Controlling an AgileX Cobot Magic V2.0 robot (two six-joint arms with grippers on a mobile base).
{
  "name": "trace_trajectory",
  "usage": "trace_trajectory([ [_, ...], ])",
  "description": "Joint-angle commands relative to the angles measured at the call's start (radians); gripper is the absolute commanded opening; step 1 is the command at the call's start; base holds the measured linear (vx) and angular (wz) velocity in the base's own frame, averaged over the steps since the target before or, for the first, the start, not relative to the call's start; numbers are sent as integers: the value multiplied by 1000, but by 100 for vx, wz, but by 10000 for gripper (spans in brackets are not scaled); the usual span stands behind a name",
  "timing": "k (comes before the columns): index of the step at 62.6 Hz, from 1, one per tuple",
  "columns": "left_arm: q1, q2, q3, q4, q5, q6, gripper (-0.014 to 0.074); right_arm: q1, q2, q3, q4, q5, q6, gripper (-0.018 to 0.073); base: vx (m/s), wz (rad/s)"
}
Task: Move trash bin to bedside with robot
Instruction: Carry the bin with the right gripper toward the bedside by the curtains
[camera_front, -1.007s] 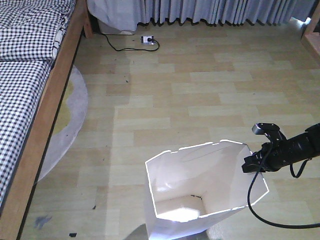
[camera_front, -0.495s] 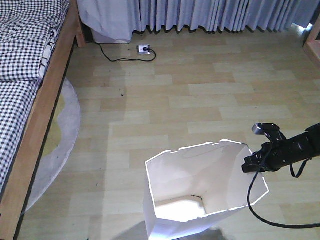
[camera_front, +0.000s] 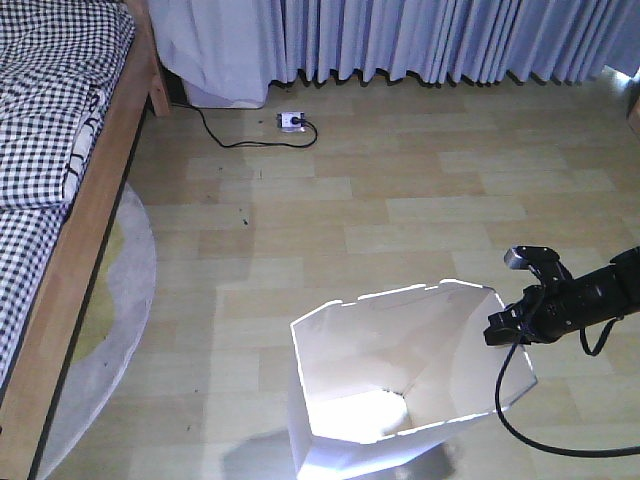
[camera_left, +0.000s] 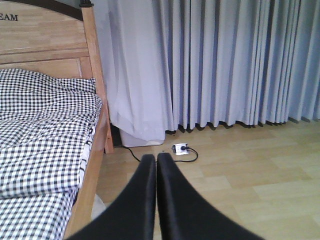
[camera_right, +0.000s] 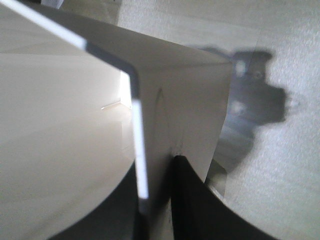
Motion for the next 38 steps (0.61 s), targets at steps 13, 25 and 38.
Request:
trace_trajectory([
  [13, 0, -5, -24, -2, -73, -4, -6, -5, -72, -10, 66, 200, 11, -2, 32, 4],
  [25, 0, -5, -24, -2, -73, -4, -6, -5, -72, -10, 66, 202, 10, -2, 30, 4],
  [38, 0, -5, -24, -2, -73, -4, -6, -5, -72, -10, 67, 202, 10, -2, 28, 4],
])
